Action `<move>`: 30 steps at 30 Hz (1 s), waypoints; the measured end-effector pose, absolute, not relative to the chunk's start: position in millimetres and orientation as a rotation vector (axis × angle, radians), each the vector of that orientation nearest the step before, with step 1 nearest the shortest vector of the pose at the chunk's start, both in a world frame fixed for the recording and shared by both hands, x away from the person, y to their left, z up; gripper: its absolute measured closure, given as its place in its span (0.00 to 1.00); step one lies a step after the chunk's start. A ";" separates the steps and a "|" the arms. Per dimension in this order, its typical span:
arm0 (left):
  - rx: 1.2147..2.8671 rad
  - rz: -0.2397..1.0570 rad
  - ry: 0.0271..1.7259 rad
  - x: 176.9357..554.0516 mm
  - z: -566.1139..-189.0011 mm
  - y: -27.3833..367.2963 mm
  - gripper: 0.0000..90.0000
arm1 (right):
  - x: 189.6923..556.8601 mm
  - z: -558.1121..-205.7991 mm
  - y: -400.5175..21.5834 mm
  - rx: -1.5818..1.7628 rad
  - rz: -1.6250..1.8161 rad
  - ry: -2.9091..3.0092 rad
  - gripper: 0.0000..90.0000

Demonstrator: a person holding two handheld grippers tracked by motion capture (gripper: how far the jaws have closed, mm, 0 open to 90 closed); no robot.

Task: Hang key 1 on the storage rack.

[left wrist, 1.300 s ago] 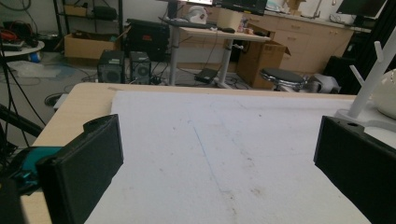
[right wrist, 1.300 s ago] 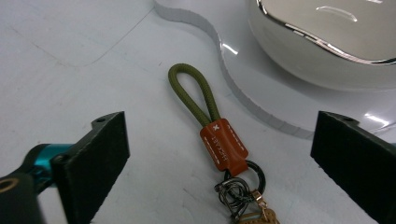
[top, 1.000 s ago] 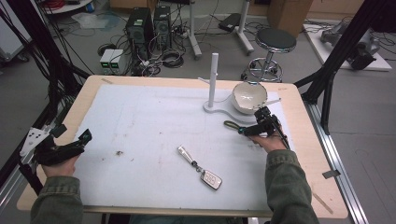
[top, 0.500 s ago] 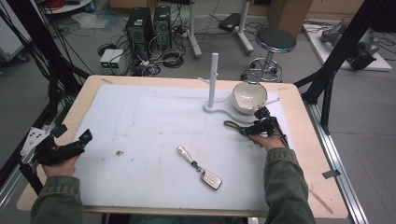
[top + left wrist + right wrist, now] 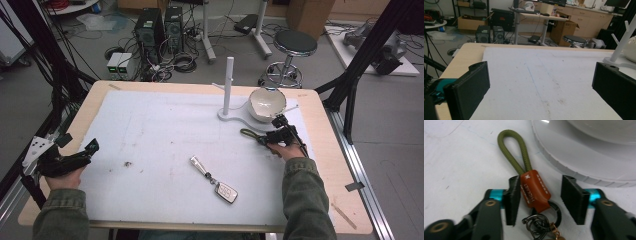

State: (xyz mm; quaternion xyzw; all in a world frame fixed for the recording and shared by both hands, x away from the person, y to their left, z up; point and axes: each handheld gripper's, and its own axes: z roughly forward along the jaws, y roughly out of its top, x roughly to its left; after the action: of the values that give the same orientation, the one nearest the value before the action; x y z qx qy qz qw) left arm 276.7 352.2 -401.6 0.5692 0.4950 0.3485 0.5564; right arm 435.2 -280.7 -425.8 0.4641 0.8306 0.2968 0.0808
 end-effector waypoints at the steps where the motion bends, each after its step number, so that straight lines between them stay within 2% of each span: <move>1: 1.345 0.822 1.168 276.7 -401.6 352.2 0.02 | 434.8 -425.5 -280.0 1.374 0.870 2.485 0.65; 4: 1.345 0.822 1.167 276.7 -401.7 352.2 0.02 | 434.2 -424.7 -278.9 1.350 0.859 2.505 0.73; 13: 1.341 0.818 1.168 277.0 -401.7 352.0 0.02 | 431.1 -421.7 -276.0 1.286 0.850 2.530 0.83; 30: 1.345 0.819 1.168 276.7 -401.7 352.7 0.02 | 427.8 -417.4 -273.0 1.287 0.844 2.556 0.88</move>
State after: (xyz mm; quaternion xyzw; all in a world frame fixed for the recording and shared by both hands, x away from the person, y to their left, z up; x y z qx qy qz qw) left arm 276.7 352.7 -401.7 0.5698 0.4949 0.3470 0.5568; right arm 427.8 -273.0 -417.4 0.4299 0.8541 0.2821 0.0788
